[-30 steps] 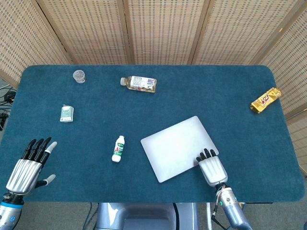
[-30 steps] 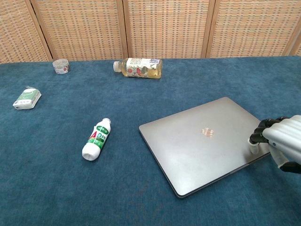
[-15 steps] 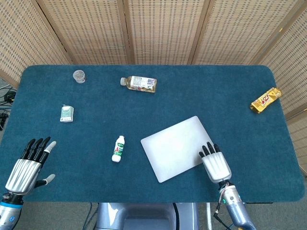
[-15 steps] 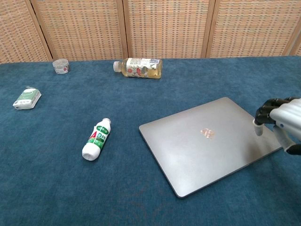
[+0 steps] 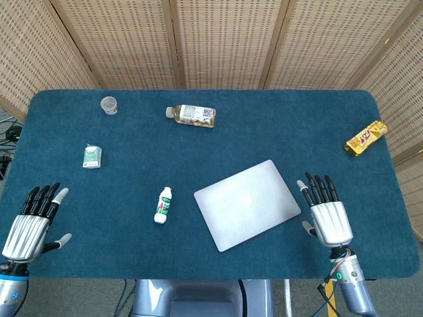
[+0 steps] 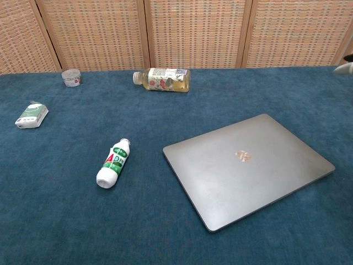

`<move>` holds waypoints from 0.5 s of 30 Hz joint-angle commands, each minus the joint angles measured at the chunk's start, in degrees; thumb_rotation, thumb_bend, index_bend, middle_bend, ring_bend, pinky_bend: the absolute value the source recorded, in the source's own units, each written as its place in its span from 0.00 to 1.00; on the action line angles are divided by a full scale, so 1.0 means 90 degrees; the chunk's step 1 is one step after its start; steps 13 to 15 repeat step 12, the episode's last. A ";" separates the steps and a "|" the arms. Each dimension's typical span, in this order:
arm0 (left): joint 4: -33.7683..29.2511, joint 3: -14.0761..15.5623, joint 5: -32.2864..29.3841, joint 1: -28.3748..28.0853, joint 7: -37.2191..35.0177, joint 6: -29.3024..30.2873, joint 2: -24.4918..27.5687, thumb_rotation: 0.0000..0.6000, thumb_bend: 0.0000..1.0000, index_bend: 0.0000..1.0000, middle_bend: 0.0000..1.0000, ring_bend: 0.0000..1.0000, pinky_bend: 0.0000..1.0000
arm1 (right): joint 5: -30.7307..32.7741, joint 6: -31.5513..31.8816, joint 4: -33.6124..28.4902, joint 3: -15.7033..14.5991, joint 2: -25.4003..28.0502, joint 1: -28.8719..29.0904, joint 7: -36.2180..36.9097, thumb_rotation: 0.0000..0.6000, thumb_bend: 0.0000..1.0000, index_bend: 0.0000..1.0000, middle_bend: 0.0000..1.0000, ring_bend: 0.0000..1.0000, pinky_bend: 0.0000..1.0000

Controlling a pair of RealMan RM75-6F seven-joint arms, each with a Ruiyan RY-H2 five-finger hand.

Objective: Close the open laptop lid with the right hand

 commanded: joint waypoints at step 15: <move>0.0270 -0.0098 -0.0052 -0.0007 -0.0112 0.0080 -0.0158 1.00 0.00 0.00 0.00 0.00 0.00 | -0.0542 0.0504 0.0969 -0.0227 0.0646 -0.0810 0.2173 1.00 0.00 0.05 0.00 0.00 0.00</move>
